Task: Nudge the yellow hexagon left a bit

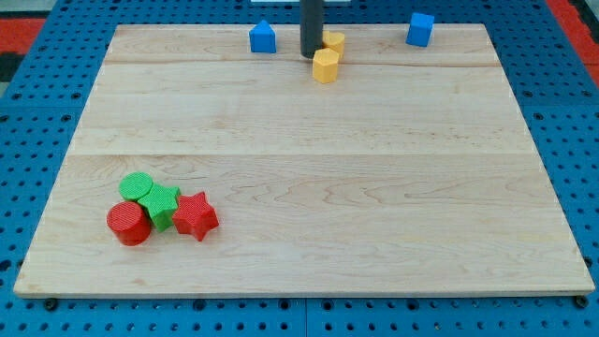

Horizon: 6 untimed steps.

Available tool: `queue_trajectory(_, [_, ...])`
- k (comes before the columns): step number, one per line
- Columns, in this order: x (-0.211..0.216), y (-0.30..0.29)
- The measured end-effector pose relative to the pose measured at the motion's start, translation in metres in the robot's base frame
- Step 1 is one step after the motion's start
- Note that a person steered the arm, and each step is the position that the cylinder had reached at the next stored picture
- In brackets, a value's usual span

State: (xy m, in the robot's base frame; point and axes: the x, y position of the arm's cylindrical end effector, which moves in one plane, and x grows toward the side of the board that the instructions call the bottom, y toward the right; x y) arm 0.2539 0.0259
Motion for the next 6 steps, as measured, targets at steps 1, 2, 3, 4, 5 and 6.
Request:
queue_trajectory(1, [0.0,0.027])
queue_trajectory(2, [0.0,0.055])
queue_trajectory(3, [0.0,0.084])
queue_trajectory(4, [0.0,0.108])
queue_trajectory(5, [0.0,0.133])
queue_trajectory(6, [0.025,0.106])
